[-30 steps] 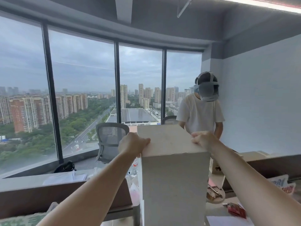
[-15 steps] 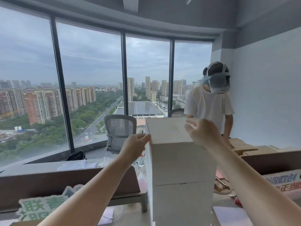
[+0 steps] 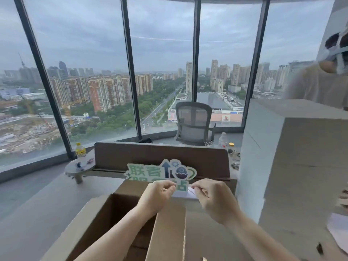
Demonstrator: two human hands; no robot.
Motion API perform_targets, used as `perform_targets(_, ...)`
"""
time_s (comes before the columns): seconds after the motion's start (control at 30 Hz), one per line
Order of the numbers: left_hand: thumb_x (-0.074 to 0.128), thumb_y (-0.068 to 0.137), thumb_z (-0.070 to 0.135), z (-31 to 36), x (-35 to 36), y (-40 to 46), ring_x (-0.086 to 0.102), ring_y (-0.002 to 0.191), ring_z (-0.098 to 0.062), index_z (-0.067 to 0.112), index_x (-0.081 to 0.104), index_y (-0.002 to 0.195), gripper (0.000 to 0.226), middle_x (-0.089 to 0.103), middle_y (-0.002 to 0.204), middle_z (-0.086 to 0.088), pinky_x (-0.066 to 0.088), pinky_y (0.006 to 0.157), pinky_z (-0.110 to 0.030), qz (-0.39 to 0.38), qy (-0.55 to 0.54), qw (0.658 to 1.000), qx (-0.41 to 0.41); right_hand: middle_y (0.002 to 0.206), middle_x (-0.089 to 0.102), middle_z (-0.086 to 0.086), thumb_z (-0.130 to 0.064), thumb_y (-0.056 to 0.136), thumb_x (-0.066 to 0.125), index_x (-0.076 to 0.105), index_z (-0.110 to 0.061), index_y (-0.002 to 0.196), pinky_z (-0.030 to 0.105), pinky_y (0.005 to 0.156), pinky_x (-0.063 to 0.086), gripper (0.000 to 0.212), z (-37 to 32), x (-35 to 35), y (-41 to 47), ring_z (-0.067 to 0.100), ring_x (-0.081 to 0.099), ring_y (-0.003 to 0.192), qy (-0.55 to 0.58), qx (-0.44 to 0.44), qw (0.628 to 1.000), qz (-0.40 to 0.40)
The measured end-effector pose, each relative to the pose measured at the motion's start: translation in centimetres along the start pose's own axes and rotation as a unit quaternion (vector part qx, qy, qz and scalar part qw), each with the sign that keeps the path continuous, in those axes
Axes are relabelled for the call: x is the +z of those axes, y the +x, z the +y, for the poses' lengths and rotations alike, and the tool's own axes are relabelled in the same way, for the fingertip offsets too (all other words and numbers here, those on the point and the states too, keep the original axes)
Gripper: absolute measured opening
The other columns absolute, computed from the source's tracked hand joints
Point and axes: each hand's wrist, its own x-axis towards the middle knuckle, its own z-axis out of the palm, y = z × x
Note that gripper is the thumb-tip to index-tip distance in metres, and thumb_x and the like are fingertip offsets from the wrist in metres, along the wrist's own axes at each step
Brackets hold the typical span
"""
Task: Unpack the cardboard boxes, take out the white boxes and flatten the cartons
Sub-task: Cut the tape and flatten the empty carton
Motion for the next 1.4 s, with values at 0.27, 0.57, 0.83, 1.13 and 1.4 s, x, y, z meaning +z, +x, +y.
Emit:
perform_targets(0.27,0.052,0.098,0.023,-21.2,-8.3,-10.0,0.059,0.116,-0.004,0.03,0.07,0.12,0.029,0.068,0.12,0.015,0.043,0.1,-0.018,-0.101,0.194,0.976,0.0,0.109,0.071,-0.018,-0.025,0.088,0.047,0.073,-0.03,0.109,0.02,0.088,0.049,0.034,-5.2,18.9,-8.7,0.001,0.061,0.108,-0.011,0.04,0.992,-0.122)
perform_targets(0.57,0.039,0.09,-0.006,-32.2,-13.9,-16.5,0.018,0.142,0.007,0.034,0.064,0.126,0.059,0.048,0.141,0.023,0.014,0.116,-0.012,-0.239,0.198,0.944,0.111,0.156,0.028,-0.021,-0.015,0.085,0.047,0.061,-0.035,0.132,0.022,0.118,0.017,0.052,-5.7,21.5,-17.0,0.0,0.009,0.148,-0.1,0.001,0.959,-0.265)
perform_targets(0.83,0.068,0.091,0.035,-35.8,-13.3,-17.4,0.02,0.144,0.008,0.039,0.06,0.132,0.042,0.047,0.143,0.025,0.02,0.118,-0.021,-0.191,0.163,0.951,0.18,0.152,0.04,-0.019,-0.043,0.086,0.065,0.068,-0.038,0.121,0.032,0.108,0.035,0.035,-5.2,22.3,-18.0,0.007,0.027,0.144,-0.127,-0.025,0.971,-0.202)
perform_targets(1.13,0.072,0.088,0.022,-31.1,-9.8,-16.7,0.05,0.125,-0.01,0.025,0.058,0.13,0.044,0.057,0.133,0.011,0.038,0.108,-0.027,0.011,-0.006,0.997,-0.072,0.135,0.055,-0.013,-0.046,0.088,0.067,0.058,-0.016,0.135,0.016,0.108,0.026,0.056,-8.2,24.2,-15.9,0.01,0.044,0.131,-0.072,0.194,0.977,-0.056)
perform_targets(1.4,0.072,0.089,0.023,-31.4,-8.7,-17.7,0.043,0.131,-0.012,0.015,0.071,0.115,0.028,0.049,0.14,0.01,0.034,0.108,-0.03,0.035,0.042,0.997,-0.059,0.146,0.041,-0.013,-0.03,0.092,0.067,0.058,-0.027,0.134,0.032,0.114,0.029,0.043,-8.8,25.4,-17.1,0.008,0.032,0.138,-0.021,0.254,0.966,-0.033)
